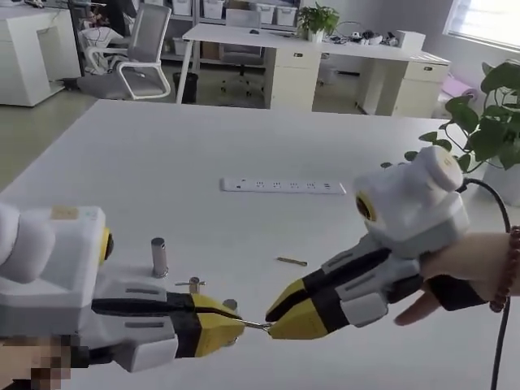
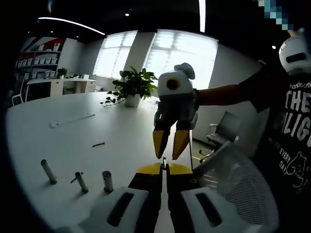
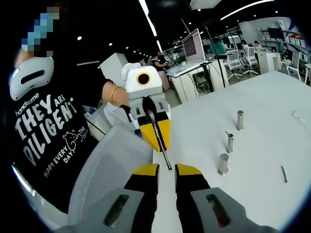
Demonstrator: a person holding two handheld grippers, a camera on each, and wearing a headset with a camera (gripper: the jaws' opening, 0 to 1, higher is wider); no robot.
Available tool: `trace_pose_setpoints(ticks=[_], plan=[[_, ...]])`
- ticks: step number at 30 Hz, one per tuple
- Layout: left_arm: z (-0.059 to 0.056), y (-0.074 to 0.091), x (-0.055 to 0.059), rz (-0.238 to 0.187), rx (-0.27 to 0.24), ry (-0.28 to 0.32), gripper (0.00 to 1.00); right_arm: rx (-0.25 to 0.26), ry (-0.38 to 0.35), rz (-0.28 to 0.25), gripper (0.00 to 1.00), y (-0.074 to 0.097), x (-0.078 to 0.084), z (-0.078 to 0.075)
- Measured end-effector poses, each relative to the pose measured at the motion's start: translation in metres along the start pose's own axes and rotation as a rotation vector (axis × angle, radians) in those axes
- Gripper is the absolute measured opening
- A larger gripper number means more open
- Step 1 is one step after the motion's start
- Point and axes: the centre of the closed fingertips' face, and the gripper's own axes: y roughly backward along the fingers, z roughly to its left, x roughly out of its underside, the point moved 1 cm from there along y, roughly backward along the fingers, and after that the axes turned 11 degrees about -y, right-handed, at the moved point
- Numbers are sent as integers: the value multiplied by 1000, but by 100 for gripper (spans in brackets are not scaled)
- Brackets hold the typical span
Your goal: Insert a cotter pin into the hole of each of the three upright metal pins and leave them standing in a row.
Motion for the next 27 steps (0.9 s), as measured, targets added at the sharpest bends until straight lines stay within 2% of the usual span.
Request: trace_pose_setpoints(ticks=[5, 14, 21, 27], plan=[[-8, 0, -2, -12, 33, -9, 0, -48, -21, 0, 5, -2, 3, 8], [-19, 2, -4, -39, 70, 8, 0, -103, -36, 3, 0, -7, 4, 21], [-20, 5, -6, -62, 75, 21, 0, -115, -31, 3, 0, -8, 4, 25], [-24, 5, -3, -48, 89, 13, 0, -119, 9, 32, 0, -10, 8, 29]])
